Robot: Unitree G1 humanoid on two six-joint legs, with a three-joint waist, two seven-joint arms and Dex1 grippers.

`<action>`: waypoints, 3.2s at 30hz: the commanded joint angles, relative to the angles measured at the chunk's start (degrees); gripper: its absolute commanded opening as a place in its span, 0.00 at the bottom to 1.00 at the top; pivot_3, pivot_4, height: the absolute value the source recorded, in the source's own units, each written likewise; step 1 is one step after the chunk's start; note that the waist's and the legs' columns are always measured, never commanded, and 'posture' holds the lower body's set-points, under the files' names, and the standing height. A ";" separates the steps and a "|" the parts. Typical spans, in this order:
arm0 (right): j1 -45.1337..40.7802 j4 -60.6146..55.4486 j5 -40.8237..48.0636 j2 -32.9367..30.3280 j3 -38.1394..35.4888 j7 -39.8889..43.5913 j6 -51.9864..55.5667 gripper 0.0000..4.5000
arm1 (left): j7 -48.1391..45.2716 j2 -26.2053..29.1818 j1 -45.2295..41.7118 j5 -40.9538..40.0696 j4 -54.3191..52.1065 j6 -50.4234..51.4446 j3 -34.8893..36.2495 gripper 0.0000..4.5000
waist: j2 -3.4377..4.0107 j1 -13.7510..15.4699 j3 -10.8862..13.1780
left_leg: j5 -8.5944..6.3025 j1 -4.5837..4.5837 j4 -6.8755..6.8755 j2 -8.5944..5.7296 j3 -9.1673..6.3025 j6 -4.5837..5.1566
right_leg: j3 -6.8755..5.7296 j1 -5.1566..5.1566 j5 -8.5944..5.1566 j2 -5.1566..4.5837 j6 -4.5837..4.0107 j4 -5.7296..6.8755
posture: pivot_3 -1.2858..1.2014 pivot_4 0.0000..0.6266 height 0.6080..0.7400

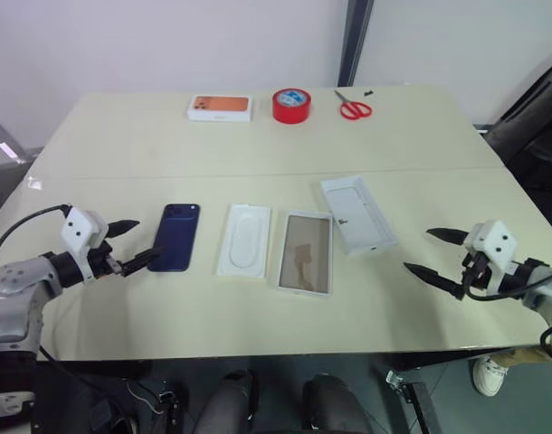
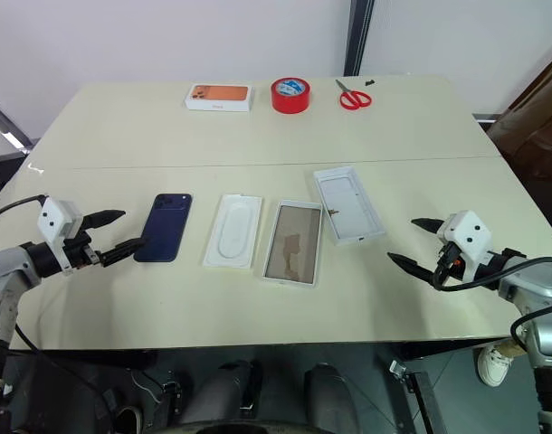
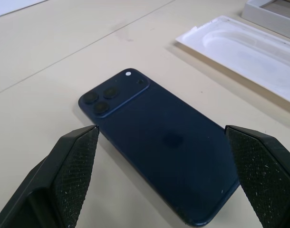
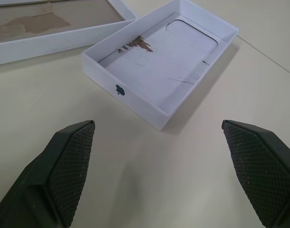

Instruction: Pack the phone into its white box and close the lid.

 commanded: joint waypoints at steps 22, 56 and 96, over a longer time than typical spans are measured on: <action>-4.39 -2.04 -0.67 -1.25 1.04 0.66 -0.03 1.00 | 4.14 -1.11 -1.65 -3.54 -5.99 10.76 -0.33 0.99 | 0.00 -0.04 0.00 | 0.00 0.00 0.01 0.00 0.00 0.00 | -0.01 0.00 0.00 0.00 0.00 0.00 | 0.52 0.24 0.95; -12.10 -7.31 -5.08 3.17 11.31 -2.84 -1.76 1.00 | 23.97 -20.68 -11.04 -19.39 -12.02 54.60 -4.58 0.99 | -0.01 0.19 -0.01 | 0.09 0.00 0.11 -0.02 -0.01 -0.15 | -0.02 0.04 0.00 0.02 0.01 0.02 | 0.52 0.24 0.95; -12.22 -20.86 -3.41 8.01 31.60 -0.13 15.88 1.00 | 25.33 -19.90 -14.87 -21.14 -10.17 53.79 -0.90 0.02 | -0.02 0.00 -0.02 | 0.07 0.05 0.05 -0.03 -0.04 -0.11 | -0.01 0.03 0.00 0.02 0.01 0.01 | 0.52 0.24 0.95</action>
